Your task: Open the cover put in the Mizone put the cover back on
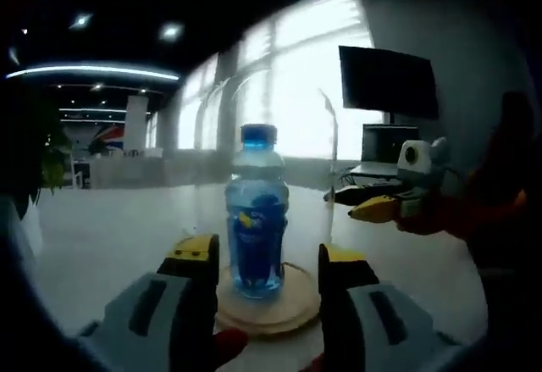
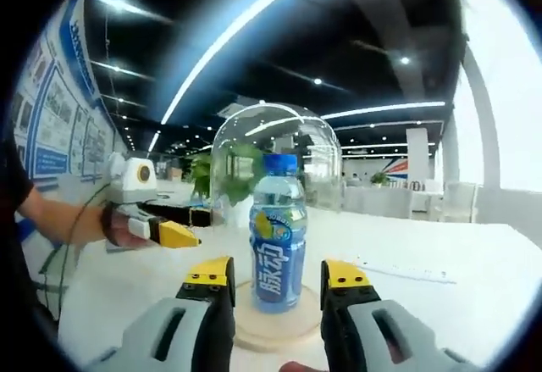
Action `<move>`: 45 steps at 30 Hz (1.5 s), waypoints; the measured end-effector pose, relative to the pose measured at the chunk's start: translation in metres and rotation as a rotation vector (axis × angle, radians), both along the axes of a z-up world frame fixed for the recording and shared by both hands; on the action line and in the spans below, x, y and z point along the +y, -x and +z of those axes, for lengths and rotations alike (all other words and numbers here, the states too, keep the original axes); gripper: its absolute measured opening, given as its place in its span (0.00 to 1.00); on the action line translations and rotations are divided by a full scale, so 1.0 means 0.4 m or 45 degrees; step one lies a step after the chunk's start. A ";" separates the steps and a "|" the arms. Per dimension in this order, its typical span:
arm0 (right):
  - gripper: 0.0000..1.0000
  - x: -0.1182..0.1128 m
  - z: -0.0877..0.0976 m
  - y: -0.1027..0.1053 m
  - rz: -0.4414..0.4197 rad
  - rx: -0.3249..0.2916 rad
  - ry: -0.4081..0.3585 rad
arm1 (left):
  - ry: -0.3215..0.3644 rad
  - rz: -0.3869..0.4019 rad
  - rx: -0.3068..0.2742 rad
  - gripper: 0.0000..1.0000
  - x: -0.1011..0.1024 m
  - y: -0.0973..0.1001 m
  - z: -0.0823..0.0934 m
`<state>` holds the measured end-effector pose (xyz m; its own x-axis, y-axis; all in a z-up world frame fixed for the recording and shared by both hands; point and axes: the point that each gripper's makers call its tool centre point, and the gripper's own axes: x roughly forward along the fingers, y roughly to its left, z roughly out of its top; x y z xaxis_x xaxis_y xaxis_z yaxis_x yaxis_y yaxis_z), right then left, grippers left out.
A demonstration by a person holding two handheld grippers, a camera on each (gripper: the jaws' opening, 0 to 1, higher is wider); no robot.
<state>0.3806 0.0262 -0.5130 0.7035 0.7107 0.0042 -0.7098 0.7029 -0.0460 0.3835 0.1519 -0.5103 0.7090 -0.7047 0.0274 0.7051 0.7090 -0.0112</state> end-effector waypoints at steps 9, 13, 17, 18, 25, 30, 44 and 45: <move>0.31 -0.018 0.000 0.083 0.018 -0.019 -0.023 | -0.015 0.032 -0.063 0.29 0.015 0.067 0.002; 0.28 0.000 -0.010 0.128 0.042 -0.045 -0.004 | -0.015 0.077 -0.088 0.31 0.036 0.090 0.007; 0.27 -0.006 -0.012 0.153 0.015 -0.037 -0.054 | 0.028 0.130 -0.039 0.34 0.066 0.113 -0.014; 0.27 -0.011 -0.014 0.157 -0.005 -0.040 -0.060 | 0.029 0.141 -0.037 0.34 0.072 0.120 -0.021; 0.24 -0.059 -0.050 0.181 -0.143 -0.038 -0.073 | 0.103 0.253 -0.020 0.32 0.128 0.171 -0.054; 0.23 -0.100 -0.094 0.189 -0.218 -0.001 -0.075 | 0.117 0.268 -0.004 0.32 0.147 0.209 -0.101; 0.28 -0.111 -0.167 0.221 -0.241 -0.012 -0.020 | 0.151 0.243 0.000 0.32 0.152 0.234 -0.140; 0.28 -0.108 -0.168 0.223 -0.229 -0.009 -0.022 | 0.145 0.239 0.003 0.32 0.149 0.234 -0.142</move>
<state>0.2915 -0.0168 -0.5801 0.8194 0.5729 0.0208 -0.5719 0.8194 -0.0376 0.2899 0.2113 -0.5672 0.8275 -0.5530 0.0973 0.5610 0.8217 -0.1003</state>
